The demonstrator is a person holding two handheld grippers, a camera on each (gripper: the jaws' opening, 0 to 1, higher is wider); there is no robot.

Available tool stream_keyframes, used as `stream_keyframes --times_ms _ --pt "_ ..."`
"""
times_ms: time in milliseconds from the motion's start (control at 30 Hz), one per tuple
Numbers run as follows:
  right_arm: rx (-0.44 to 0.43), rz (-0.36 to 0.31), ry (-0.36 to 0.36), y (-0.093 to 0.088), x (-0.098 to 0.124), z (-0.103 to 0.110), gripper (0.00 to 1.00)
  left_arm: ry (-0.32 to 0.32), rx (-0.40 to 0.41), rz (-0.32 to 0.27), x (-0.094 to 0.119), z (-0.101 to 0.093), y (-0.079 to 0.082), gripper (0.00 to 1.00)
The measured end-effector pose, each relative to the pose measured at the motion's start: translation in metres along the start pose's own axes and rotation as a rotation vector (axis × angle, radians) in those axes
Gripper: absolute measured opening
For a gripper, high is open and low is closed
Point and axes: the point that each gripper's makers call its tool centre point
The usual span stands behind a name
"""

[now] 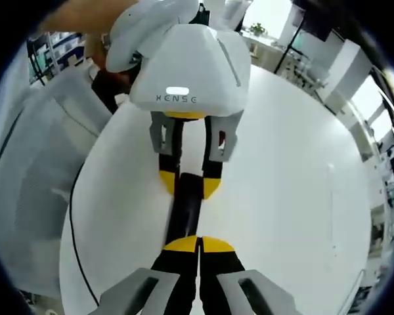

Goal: Press the specified remote control buttons in sequence, fully releasing each button before pressing the next.

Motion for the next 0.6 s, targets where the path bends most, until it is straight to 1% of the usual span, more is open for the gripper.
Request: stream_keyframes --times_ms 300,600 --pt "-0.013 0.005 0.020 -0.004 -0.009 0.004 0.00 -0.002 0.000 0.003 -0.001 0.001 0.000 0.23" --pt "-0.022 0.005 0.048 -0.008 -0.022 0.012 0.00 0.000 0.000 0.000 -0.001 0.001 0.001 0.23"
Point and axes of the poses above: the point that each gripper's makers call its tool centre point, and the gripper's own axes: x roughly backward along the fingers, z roughly to its left, y roughly out of its top, and after that the axes turned 5 degrees about x, right-handed
